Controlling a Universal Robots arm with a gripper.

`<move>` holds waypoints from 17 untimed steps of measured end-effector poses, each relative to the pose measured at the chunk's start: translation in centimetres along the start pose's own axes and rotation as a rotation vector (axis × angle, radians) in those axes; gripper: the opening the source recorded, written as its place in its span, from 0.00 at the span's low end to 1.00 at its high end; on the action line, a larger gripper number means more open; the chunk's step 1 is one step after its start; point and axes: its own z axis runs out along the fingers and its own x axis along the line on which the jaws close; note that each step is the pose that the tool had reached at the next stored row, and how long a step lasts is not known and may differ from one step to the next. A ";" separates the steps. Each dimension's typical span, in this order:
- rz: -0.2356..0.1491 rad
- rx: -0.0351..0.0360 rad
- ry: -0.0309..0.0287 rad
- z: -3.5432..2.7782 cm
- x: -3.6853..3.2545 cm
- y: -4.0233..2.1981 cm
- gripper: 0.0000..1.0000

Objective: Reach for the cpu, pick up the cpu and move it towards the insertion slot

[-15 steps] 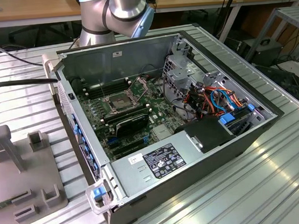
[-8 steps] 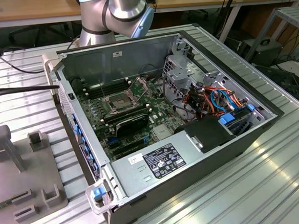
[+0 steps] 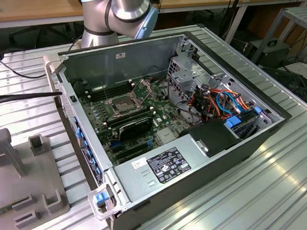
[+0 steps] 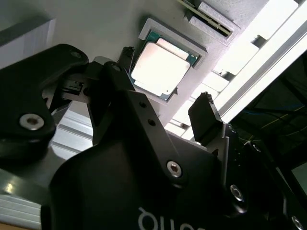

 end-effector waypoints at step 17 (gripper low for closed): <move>0.000 0.0005 0.0123 0.74 -0.08 0.03 0.74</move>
